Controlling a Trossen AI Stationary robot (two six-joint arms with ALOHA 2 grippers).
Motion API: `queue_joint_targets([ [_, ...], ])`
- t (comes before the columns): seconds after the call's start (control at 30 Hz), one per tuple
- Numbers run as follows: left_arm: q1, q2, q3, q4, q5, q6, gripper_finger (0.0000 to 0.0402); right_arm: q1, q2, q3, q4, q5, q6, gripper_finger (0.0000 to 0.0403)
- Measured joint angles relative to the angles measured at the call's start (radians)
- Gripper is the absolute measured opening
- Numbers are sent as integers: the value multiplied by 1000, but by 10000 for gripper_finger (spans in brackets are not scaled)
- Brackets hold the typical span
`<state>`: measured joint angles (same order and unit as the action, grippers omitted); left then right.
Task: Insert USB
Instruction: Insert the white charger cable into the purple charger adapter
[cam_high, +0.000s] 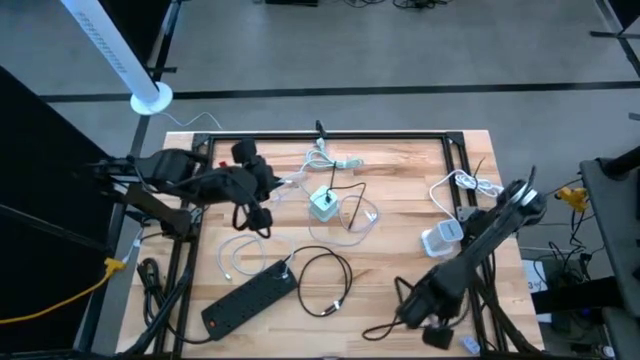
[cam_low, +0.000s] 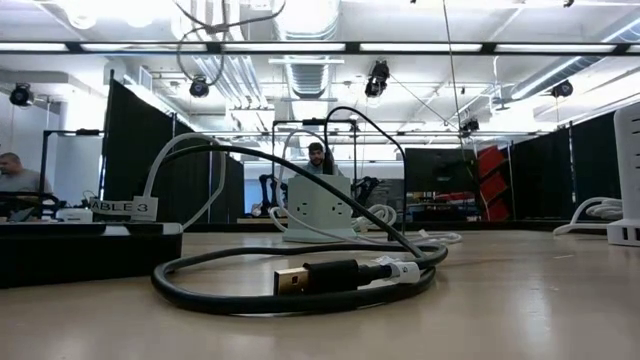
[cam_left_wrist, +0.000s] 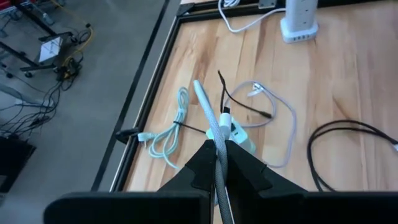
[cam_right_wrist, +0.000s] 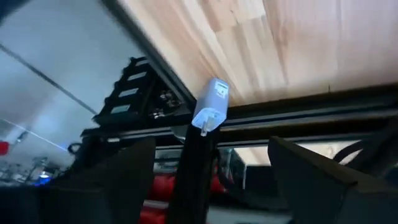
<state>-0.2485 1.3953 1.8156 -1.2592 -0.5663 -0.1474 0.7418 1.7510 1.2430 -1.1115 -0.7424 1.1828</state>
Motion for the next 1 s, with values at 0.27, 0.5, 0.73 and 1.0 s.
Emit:
queue_joint_targets([
  [0.27,-72,-56,0,-34,1,-54,12,13,132,-1,21,-56,0,306],
  [0.5,-117,-72,-35,-36,0,-99,12,42,137,-35,30,-96,-2,307],
  [0.73,-126,-79,-133,-16,2,-145,12,104,137,-100,153,-159,83,298],
  [1.0,-126,-95,-200,49,2,-154,12,121,137,-171,318,-168,198,294],
])
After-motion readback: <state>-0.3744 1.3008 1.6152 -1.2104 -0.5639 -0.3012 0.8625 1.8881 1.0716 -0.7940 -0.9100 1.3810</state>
